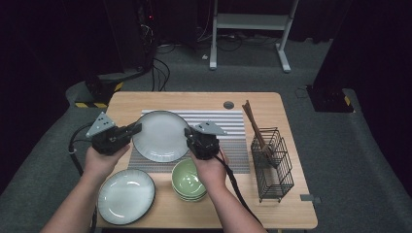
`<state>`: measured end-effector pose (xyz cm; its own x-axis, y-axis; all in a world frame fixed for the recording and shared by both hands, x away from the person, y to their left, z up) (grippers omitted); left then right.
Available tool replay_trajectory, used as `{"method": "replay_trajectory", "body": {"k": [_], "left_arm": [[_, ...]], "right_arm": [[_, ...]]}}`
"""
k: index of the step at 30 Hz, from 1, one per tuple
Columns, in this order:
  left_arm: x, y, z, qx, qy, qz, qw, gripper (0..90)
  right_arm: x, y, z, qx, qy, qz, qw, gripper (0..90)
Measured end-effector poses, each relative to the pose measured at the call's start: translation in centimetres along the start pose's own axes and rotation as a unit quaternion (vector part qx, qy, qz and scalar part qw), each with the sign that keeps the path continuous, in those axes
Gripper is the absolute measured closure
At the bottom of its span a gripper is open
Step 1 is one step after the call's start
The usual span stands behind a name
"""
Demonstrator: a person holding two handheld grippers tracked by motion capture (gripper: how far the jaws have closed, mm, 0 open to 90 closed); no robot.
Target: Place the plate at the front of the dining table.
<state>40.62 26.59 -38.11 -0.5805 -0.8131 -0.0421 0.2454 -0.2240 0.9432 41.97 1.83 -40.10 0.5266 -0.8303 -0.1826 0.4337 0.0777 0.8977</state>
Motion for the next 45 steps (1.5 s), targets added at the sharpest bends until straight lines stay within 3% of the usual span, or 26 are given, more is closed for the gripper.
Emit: {"method": "replay_trajectory", "body": {"k": [17,33,45], "left_arm": [[0.8,0.1,-3.5,0.017,-0.002,0.0,0.9998,83.5],[2.0,-1.1,-7.5,0.0,-0.007,0.016,0.9999,82.8],[2.5,-1.8,-8.6,-0.012,-0.005,0.023,0.9996,82.6]], "right_arm": [[2.9,0.3,-0.3,0.009,-0.031,0.014,0.9994,80.8],[5.9,-0.7,-0.5,0.001,-0.067,0.022,0.9975,80.7],[6.8,-1.5,-0.7,-0.002,-0.071,0.019,0.9973,80.7]]}}
Point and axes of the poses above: each handheld gripper's, and its own axes: z roughly backward along the jaws, y roughly out of its top, x roughly to its right, the point moved 4 cm from there along -z, roughly forward along the jaws, and after that the axes turned 4 degrees about -z, right-handed, at the moved point
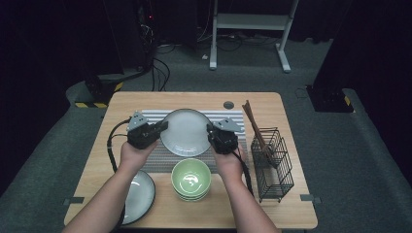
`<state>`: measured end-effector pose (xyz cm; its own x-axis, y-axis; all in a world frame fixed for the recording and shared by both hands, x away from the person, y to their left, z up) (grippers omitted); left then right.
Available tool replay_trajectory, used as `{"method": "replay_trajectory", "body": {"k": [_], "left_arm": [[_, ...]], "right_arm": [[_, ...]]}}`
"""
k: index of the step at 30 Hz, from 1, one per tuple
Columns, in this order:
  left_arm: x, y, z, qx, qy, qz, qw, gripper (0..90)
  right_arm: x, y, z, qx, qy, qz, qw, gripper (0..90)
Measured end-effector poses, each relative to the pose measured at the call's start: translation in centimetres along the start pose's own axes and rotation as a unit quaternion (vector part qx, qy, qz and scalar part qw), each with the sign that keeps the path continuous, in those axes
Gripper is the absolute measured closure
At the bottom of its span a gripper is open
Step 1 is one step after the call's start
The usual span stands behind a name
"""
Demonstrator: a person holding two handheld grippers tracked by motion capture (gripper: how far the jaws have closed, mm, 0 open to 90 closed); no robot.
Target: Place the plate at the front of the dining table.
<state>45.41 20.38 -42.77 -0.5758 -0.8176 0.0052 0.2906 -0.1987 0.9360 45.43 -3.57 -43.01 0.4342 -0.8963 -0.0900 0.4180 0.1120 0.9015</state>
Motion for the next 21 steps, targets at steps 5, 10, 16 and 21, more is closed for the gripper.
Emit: {"method": "replay_trajectory", "body": {"k": [5,10,16,21], "left_arm": [[0.1,-0.1,-0.1,-0.004,0.001,0.0,1.0,82.6],[0.0,-0.3,-0.2,-0.012,0.002,-0.002,0.9999,82.7],[-0.1,-1.1,-0.8,-0.028,0.005,0.003,0.9996,82.5],[-0.3,-2.3,-1.4,-0.047,0.008,0.007,0.9988,82.4]], "right_arm": [[0.1,-0.2,-0.1,-0.002,-0.002,0.001,1.0,80.6],[0.1,-0.2,-0.2,-0.003,-0.003,0.006,1.0,80.6],[0.2,-0.7,-0.8,-0.012,-0.005,0.01,0.9999,80.6],[0.3,-1.8,-1.6,-0.027,-0.004,0.009,0.9996,80.7]]}}
Point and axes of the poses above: each handheld gripper's, and its own axes: z roughly backward along the jaws, y roughly out of its top, x roughly to its right, the point moved 4 cm from there along -z, roughly forward along the jaws, and after that the axes turned 4 degrees about -z, right-handed, at the moved point
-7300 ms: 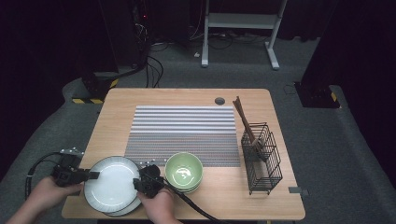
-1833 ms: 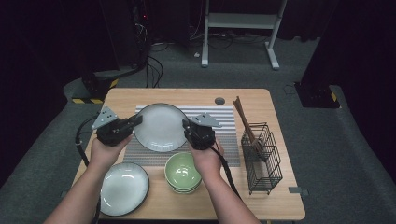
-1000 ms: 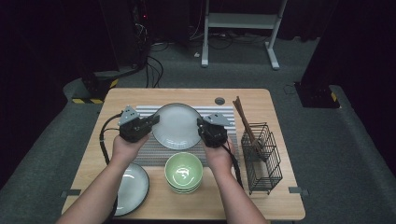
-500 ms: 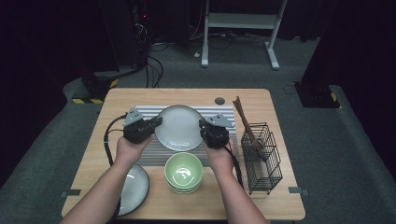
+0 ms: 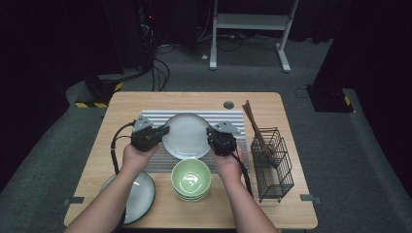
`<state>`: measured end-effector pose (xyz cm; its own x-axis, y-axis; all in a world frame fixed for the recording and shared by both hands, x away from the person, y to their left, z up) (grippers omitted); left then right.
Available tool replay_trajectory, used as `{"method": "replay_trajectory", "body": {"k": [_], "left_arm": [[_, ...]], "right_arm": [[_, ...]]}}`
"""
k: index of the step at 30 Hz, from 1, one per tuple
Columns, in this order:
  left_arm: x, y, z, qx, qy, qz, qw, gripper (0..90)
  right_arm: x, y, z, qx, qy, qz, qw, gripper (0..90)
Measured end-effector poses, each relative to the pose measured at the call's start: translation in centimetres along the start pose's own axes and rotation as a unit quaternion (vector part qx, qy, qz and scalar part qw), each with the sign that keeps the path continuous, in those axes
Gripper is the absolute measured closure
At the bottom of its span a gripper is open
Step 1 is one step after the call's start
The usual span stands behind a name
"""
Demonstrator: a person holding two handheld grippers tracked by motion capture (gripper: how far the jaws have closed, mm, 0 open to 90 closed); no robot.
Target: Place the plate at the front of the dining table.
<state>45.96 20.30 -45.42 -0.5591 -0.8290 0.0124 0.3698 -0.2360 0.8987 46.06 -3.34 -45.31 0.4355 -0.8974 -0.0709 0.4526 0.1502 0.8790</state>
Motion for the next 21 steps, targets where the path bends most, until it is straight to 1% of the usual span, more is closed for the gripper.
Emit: {"method": "replay_trajectory", "body": {"k": [3,6,12,14,18,21], "left_arm": [[0.0,-0.4,-0.3,-0.01,0.002,-0.001,0.9999,82.3],[0.0,-0.8,-0.5,-0.02,-0.001,0.003,0.9998,82.3],[0.3,-1.8,-0.9,-0.032,0.0,0.009,0.9994,82.1],[0.5,-2.1,-0.9,-0.037,-0.002,0.011,0.9993,82.1],[0.8,-2.4,-0.9,-0.044,-0.002,0.008,0.999,82.2],[0.8,-2.5,-1.0,-0.047,0.002,0.006,0.9989,82.3]], "right_arm": [[0.0,-0.5,-0.4,-0.006,0.001,-0.001,1.0,80.7],[0.0,-0.9,-0.6,-0.011,0.0,-0.001,0.9999,80.7],[0.1,-1.6,-0.7,-0.019,-0.003,0.006,0.9998,80.8],[0.1,-1.9,-0.7,-0.025,-0.004,0.005,0.9997,80.8],[0.1,-2.5,-0.6,-0.028,-0.002,0.005,0.9996,80.8],[0.1,-2.8,-0.7,-0.029,-0.002,0.002,0.9996,80.6]]}}
Point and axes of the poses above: each handheld gripper's, and its own axes: z roughly backward along the jaws, y roughly out of its top, x roughly to its right, the point moved 4 cm from there along -z, roughly forward along the jaws, and after that the axes turned 4 degrees about -z, right-handed, at the moved point
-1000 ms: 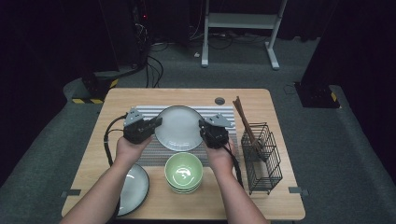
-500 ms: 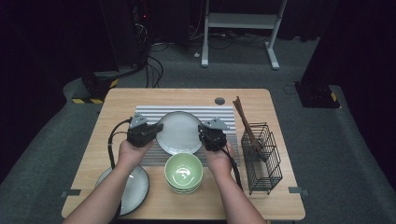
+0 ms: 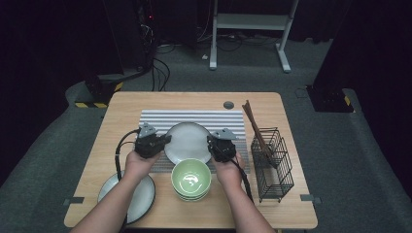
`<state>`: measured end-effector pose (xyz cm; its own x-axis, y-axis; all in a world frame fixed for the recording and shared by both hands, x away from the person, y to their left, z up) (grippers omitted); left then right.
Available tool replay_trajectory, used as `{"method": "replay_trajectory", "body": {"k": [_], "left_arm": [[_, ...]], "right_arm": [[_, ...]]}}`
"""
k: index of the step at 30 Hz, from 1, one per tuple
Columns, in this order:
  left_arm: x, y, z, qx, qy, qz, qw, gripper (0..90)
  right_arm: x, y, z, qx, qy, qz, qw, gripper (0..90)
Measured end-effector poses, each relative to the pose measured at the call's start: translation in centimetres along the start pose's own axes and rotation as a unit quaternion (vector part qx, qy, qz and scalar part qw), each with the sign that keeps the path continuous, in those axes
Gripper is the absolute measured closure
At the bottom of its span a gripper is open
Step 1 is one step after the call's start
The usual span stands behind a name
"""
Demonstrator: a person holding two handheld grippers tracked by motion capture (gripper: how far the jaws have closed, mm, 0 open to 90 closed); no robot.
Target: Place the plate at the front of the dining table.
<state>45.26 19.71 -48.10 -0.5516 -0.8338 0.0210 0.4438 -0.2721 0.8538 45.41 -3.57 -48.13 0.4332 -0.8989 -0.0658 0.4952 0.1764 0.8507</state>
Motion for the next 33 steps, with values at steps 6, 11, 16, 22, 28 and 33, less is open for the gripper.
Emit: {"method": "replay_trajectory", "body": {"k": [6,11,16,22,28,33], "left_arm": [[-0.2,-0.2,-0.3,-0.008,-0.002,0.011,0.9999,82.3],[-0.5,-0.2,-0.7,-0.018,0.0,0.012,0.9998,81.9],[-0.9,0.0,-1.1,-0.027,0.0,0.017,0.9995,81.5],[-1.2,0.3,-1.6,-0.042,-0.001,0.018,0.999,81.2],[-1.6,0.4,-2.2,-0.061,-0.002,0.019,0.9979,80.6],[-1.9,0.6,-2.7,-0.075,-0.005,0.019,0.997,80.1]], "right_arm": [[0.1,-0.1,-0.4,0.0,0.0,-0.003,1.0,80.5],[0.1,0.0,-0.8,-0.001,-0.003,-0.009,1.0,80.4],[0.1,0.3,-1.3,-0.002,-0.008,-0.003,1.0,80.4],[0.3,0.5,-2.0,-0.005,-0.009,-0.005,0.9999,79.9],[0.6,0.5,-2.8,-0.012,-0.012,-0.009,0.9998,79.2],[0.8,0.5,-3.3,-0.016,-0.013,-0.014,0.9997,79.1]]}}
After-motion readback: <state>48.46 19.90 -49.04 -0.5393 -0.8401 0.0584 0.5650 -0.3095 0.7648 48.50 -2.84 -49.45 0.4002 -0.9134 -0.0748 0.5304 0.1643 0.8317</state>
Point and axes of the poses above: each handheld gripper's, and its own axes: z roughly backward along the jaws, y roughly out of its top, x roughly to its right, the point moved 4 cm from there along -z, roughly forward along the jaws, and after that the axes turned 4 degrees about -z, right-handed, at the moved point
